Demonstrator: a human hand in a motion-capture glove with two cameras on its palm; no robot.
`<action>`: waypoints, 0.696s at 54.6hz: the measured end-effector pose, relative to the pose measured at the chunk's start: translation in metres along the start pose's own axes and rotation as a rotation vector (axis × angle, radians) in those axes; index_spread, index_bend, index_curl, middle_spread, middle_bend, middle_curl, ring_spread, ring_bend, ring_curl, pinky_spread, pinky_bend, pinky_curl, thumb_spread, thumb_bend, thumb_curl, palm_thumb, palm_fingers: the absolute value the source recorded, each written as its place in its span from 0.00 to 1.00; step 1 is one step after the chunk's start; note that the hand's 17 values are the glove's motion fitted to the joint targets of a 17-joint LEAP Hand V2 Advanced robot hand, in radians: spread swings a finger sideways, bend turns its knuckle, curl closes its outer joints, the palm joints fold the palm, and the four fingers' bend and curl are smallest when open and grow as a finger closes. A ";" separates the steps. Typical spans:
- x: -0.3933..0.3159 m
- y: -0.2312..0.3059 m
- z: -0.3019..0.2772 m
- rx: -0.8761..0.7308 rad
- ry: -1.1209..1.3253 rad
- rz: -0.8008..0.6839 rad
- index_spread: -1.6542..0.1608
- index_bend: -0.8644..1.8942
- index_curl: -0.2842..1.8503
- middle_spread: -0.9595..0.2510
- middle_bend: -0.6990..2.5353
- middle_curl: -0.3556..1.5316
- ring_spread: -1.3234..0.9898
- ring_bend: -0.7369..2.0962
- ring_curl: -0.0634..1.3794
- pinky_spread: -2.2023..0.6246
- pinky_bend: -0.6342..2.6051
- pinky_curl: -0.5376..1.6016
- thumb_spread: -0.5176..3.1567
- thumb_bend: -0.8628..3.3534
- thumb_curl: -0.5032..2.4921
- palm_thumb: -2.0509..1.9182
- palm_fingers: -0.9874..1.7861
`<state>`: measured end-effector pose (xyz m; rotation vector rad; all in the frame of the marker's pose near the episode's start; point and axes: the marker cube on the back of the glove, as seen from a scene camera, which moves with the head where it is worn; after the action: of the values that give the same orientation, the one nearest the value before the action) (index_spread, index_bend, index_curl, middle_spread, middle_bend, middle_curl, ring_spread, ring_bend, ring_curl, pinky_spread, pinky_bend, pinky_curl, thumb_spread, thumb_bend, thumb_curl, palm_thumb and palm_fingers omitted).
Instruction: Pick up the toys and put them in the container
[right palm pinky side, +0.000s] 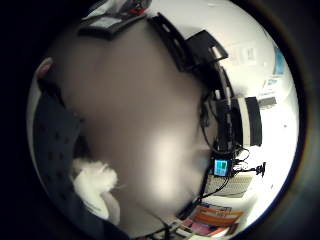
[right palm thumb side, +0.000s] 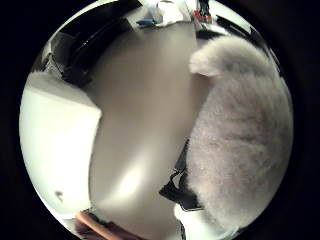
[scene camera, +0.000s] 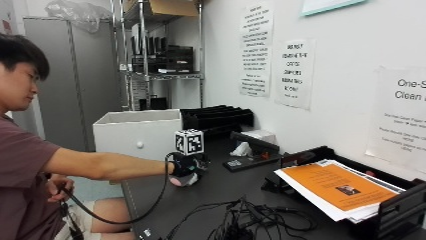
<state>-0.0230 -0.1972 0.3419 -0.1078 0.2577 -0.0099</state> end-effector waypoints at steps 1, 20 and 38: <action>0.000 0.003 0.000 -0.048 -0.028 -0.002 0.77 0.58 0.36 0.56 0.48 0.45 0.46 0.63 0.40 0.70 0.43 0.42 0.46 0.23 0.30 0.59 0.83; -0.002 0.072 -0.099 -0.422 0.108 -0.113 0.79 0.67 0.46 0.57 0.58 0.53 0.46 0.73 0.47 0.69 0.48 0.46 0.41 0.22 0.35 0.62 0.77; -0.049 0.083 -0.288 -0.098 0.118 -0.142 0.80 0.68 0.51 0.59 0.60 0.56 0.46 0.76 0.46 0.68 0.49 0.48 0.40 0.20 0.38 0.63 0.76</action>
<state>-0.1443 -0.1440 0.0682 -0.2233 0.3677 -0.1455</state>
